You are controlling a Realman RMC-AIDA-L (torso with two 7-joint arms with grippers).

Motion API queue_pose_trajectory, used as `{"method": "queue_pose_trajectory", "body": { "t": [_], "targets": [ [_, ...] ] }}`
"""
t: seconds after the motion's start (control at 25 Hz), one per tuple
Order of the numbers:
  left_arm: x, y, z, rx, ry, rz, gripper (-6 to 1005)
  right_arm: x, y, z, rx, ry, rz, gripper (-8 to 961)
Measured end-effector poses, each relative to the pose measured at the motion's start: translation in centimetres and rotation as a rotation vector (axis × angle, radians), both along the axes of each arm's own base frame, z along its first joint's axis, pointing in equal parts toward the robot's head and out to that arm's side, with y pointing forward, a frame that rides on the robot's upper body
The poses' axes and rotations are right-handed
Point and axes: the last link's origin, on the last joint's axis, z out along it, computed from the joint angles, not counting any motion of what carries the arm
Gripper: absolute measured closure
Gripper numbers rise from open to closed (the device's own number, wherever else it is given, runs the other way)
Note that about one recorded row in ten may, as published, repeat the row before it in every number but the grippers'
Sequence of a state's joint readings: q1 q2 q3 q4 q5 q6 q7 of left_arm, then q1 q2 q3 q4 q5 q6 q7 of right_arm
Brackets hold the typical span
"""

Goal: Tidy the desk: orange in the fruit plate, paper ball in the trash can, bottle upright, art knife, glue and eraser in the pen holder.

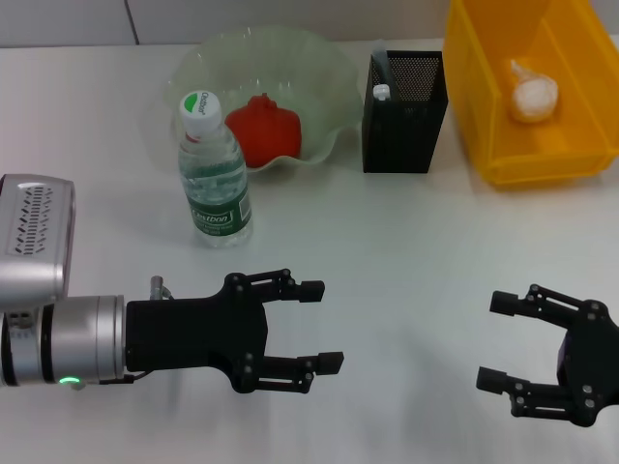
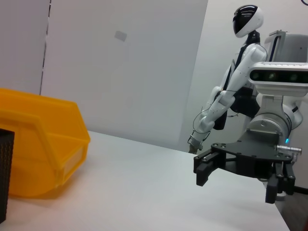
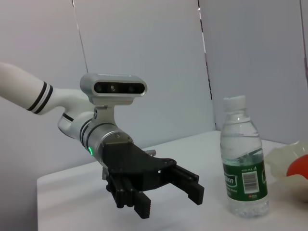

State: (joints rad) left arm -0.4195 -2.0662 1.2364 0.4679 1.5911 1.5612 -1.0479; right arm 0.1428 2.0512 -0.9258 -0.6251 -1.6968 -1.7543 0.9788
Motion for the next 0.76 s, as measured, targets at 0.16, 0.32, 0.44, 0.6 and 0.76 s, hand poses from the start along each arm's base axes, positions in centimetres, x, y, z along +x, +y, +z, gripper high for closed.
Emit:
{"method": "queue_pose_trajectory", "body": {
  "t": [0.16,0.32,0.44,0.6,0.76],
  "targets": [
    [-0.01,0.0,0.02,0.002,-0.002,0.002,172,0.02,0.06,-0.05,0.001,-0.002,-0.003,106],
    [-0.09,-0.03,0.06,0.007,-0.003,0.004,172,0.04,0.21,-0.27,0.007,-0.007,-0.011,108],
    [-0.15,-0.05,0.08,0.01,-0.004,0.006,172,0.02,0.3,-0.43,0.01,-0.009,-0.016,109],
    [-0.18,-0.02,0.11,0.013,-0.004,0.008,172,0.04,0.4,-0.52,0.013,-0.013,-0.02,111],
    [-0.2,0.0,0.13,0.016,-0.004,0.009,172,0.05,0.42,-0.6,0.014,-0.014,-0.023,111]
  ]
}}
